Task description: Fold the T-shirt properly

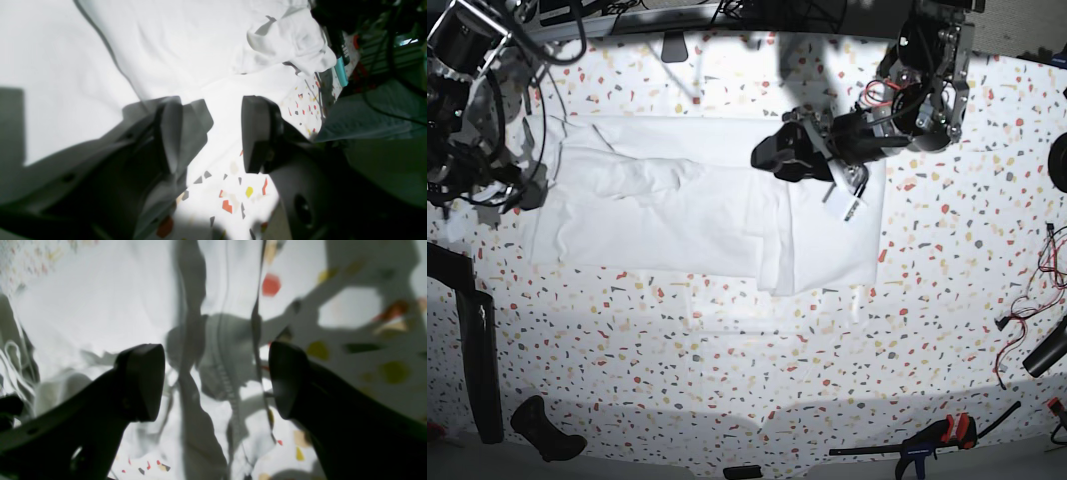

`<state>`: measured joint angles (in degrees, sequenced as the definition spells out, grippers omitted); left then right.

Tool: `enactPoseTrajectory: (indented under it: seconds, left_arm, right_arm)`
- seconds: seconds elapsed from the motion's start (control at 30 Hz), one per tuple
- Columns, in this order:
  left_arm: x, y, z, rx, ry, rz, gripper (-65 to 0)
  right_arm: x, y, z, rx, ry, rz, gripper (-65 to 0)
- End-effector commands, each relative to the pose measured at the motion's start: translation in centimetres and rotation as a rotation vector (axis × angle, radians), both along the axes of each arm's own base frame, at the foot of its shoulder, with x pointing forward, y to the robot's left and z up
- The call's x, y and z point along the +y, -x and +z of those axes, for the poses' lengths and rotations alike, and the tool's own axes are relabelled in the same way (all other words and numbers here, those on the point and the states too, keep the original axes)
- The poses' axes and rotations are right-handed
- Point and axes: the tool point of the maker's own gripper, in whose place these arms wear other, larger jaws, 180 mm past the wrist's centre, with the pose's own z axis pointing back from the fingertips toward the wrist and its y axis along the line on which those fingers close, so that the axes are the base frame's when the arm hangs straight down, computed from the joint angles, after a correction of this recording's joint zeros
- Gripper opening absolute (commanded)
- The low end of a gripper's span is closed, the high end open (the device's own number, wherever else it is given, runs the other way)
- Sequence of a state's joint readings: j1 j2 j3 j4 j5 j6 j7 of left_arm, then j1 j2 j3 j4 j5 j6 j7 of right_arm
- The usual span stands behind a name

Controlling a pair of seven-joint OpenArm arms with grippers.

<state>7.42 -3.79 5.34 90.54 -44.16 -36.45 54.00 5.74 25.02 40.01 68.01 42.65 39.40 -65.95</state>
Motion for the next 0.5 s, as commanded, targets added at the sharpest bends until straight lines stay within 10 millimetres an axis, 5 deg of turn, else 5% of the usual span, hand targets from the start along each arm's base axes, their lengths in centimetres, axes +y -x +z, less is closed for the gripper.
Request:
enactPoseTrajectory:
  seconds: [0.0,0.17,0.47]
  left_arm:
    - [-0.3,-0.8,1.5,-0.047,0.036,0.004,-37.0]
    - [-0.3,-0.8,1.5,-0.048,0.037,0.004,-37.0]
    - [-0.3,-0.8,1.5,-0.047,0.036,0.004,-37.0]
  right_arm:
    - [-0.6,-0.8,1.0,-0.034,0.004,0.005,-18.2]
    - [0.6,0.0,-1.3,0.038,-0.039,0.028,-18.2]
    - [4.7,-0.1,-2.6,0.087,-0.074,0.165,-18.3]
